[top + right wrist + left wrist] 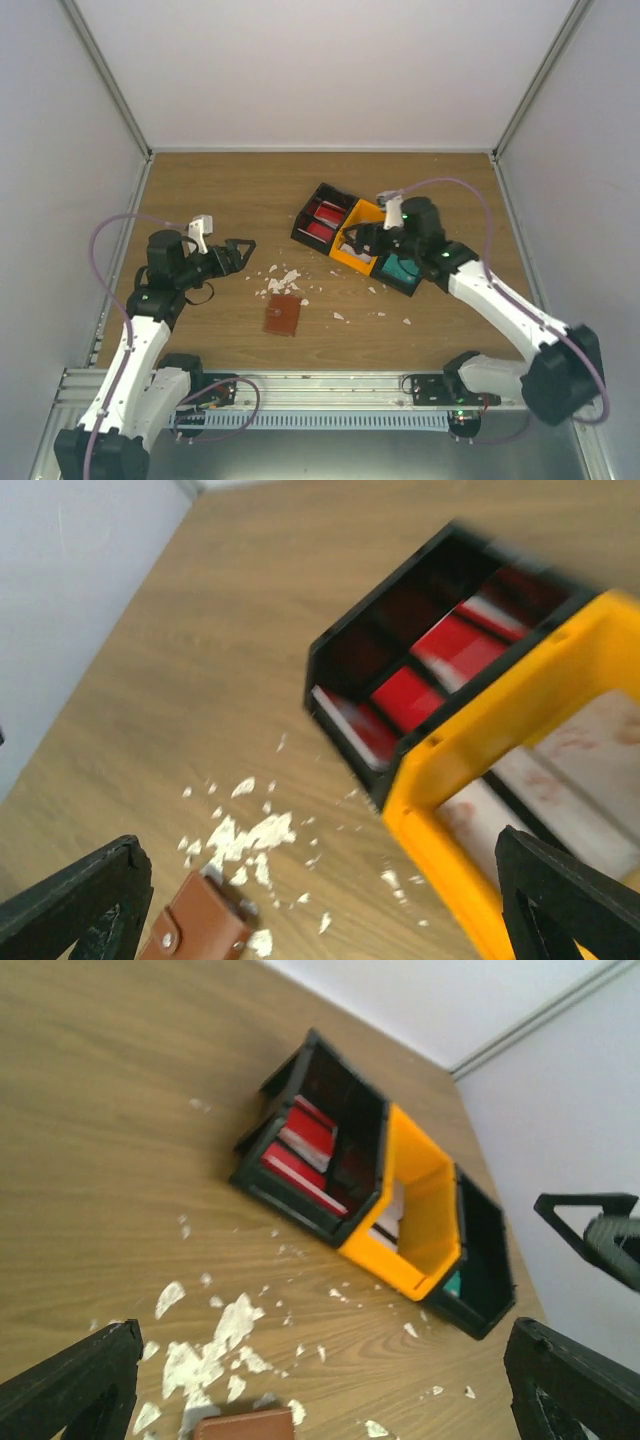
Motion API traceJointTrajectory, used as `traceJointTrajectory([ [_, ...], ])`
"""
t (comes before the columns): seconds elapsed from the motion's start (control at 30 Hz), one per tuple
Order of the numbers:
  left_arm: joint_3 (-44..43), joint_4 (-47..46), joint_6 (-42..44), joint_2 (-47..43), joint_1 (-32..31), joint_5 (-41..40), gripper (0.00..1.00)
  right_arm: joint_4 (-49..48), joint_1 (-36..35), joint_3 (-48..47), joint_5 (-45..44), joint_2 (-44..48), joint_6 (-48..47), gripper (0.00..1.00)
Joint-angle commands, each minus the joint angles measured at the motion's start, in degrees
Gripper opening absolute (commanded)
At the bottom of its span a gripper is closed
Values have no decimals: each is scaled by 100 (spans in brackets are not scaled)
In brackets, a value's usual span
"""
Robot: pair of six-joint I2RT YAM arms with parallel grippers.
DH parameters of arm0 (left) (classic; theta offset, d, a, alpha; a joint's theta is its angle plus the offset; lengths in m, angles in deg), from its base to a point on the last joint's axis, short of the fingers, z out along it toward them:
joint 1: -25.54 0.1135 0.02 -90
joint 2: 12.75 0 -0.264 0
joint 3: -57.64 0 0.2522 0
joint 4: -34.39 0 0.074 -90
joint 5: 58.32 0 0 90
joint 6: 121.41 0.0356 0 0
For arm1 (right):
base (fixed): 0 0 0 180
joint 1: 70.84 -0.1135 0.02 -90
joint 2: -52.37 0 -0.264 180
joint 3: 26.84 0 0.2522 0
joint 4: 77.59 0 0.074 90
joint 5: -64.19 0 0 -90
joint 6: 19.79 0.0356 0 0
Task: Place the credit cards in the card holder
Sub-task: Move the card holder to the center of the board.
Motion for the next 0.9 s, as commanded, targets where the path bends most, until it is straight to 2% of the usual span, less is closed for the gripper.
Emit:
traceJointTrajectory([
  [0.0,287,63,-222,153,-41,-622,99,-522,-828,-75,-274,-710,198,93],
  [0.13,712,-249,-493,433,-162,-590,99,-679,-1536,47,-508,-1234,457,94],
  [0.2,875,-442,-610,669,-357,-582,95,-832,-1753,22,-495,-1614,516,91],
  [0.27,951,-548,-705,936,-541,-627,83,-701,-1873,-258,-418,-2070,491,86],
  [0.4,972,-485,-778,1314,-849,-775,67,-567,-2157,-848,-460,-2745,452,77],
  [0.63,1377,-868,-864,1643,-1151,-456,56,-675,-2263,-935,-374,-3163,634,72],
  [0.87,1138,-1318,-525,2620,-1434,-207,44,-729,-2263,-735,-678,-3159,908,67],
])
